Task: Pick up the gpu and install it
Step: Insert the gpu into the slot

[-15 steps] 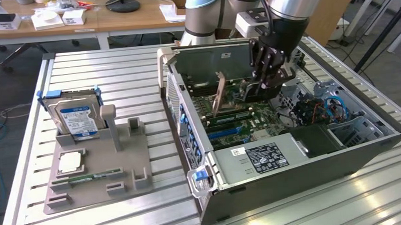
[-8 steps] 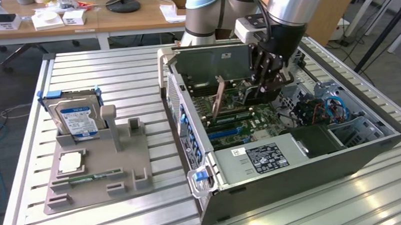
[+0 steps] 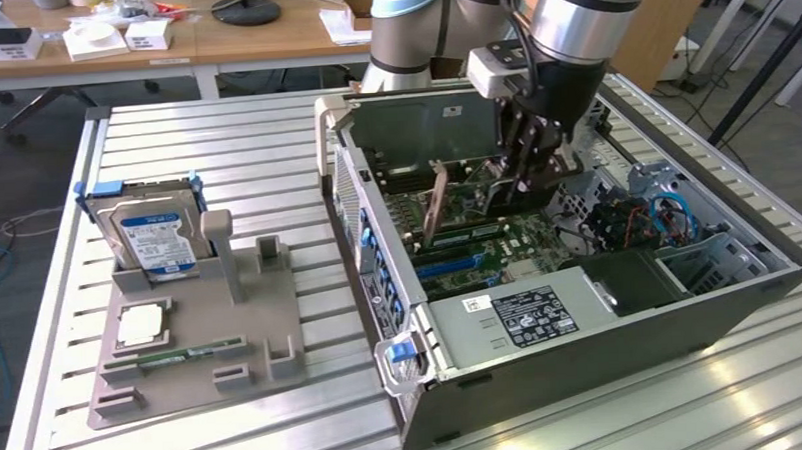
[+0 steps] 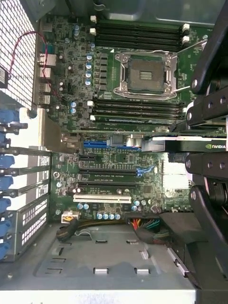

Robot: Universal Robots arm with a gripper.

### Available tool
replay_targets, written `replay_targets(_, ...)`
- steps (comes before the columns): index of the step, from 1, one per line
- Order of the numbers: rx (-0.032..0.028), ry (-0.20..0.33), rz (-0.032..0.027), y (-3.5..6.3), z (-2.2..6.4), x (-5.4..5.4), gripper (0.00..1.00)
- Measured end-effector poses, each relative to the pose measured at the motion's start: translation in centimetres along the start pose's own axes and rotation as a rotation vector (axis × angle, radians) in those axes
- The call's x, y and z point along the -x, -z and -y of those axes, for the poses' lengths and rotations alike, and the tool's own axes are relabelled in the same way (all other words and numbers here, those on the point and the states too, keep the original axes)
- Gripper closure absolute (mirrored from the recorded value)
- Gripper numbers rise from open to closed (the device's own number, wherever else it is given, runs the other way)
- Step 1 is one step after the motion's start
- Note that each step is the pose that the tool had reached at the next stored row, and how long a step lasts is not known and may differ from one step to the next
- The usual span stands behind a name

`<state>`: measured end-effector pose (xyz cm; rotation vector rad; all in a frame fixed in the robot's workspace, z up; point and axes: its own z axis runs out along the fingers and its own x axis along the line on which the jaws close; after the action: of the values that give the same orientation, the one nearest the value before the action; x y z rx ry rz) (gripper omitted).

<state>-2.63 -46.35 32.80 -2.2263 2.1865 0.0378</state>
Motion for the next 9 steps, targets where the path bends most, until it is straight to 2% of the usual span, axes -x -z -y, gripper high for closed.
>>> replay_targets(9, 0.0, 0.0, 0.0, -0.95, 0.0, -0.03, 0.74)
